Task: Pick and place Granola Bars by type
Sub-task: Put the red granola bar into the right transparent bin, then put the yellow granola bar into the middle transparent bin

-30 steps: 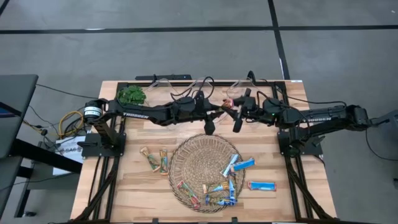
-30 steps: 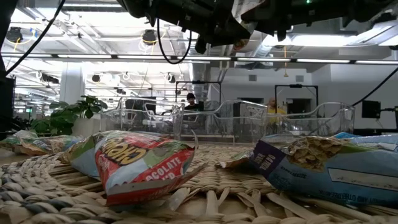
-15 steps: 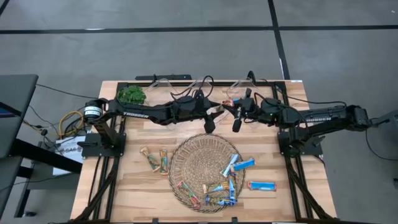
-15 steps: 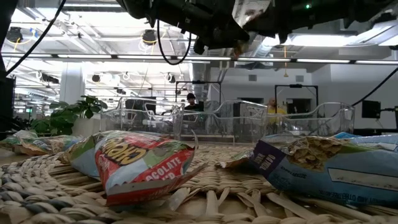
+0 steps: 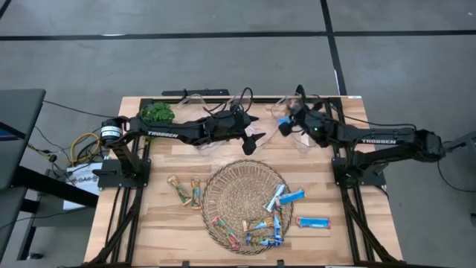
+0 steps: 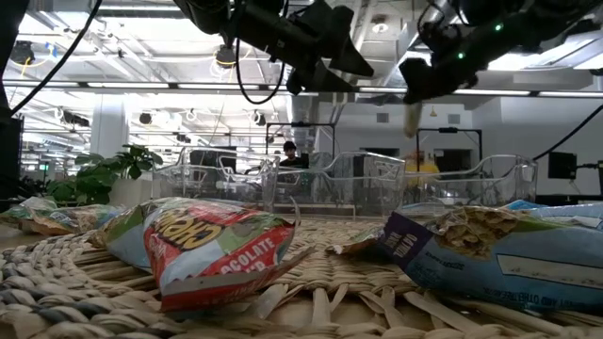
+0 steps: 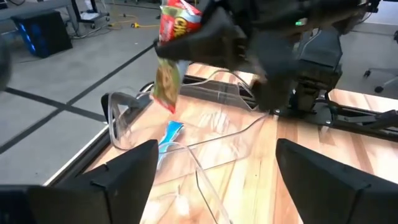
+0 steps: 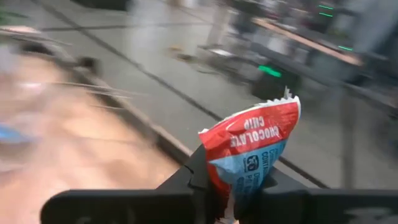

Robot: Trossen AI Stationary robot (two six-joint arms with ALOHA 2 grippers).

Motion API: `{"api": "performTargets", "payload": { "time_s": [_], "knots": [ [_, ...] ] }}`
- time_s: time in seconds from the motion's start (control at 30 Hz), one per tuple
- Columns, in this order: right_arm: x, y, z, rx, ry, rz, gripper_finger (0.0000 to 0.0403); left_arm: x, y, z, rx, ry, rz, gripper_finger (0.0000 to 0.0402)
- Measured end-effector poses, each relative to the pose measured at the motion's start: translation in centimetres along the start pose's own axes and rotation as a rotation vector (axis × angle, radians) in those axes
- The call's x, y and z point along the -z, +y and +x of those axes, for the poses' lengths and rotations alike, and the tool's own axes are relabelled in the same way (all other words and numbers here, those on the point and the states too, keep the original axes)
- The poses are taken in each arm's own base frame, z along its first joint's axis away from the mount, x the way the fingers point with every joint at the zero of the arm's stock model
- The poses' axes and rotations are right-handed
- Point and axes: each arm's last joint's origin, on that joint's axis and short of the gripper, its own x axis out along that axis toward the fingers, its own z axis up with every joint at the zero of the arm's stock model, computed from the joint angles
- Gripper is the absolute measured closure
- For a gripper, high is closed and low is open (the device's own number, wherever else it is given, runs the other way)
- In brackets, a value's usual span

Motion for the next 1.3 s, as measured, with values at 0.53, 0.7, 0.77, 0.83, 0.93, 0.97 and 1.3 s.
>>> {"api": "performTargets", "payload": {
  "time_s": [0.53,0.7,0.77,0.83,0.93,0.97,1.3],
  "knots": [
    [1.5,-1.7,1.0,0.171,0.127,0.076,0.0360,0.2,0.0,0.0,-0.001,0.023,0.004,0.0082],
    [1.9,-1.7,0.9,0.171,0.160,0.049,0.0327,0.2,0.0,0.0,-0.001,0.024,0.004,0.0082],
    [2.0,-1.7,0.9,0.171,0.172,0.038,0.0306,0.2,0.0,0.0,0.000,0.024,0.004,0.0082],
    [2.1,-1.7,0.9,0.170,0.177,0.033,0.0281,0.2,-0.1,0.0,0.000,0.024,0.005,0.0082],
    [2.1,-1.7,0.9,0.170,0.177,0.034,0.0241,0.2,-0.1,0.0,0.001,0.024,0.005,0.0082],
    [2.1,-1.7,0.9,0.170,0.177,0.034,0.0228,0.2,-0.1,0.0,0.002,0.025,0.005,0.0082],
    [2.1,-1.6,0.9,0.145,0.177,0.035,0.0148,0.3,-0.2,0.0,0.018,0.030,0.006,0.0082]
  ]
}}
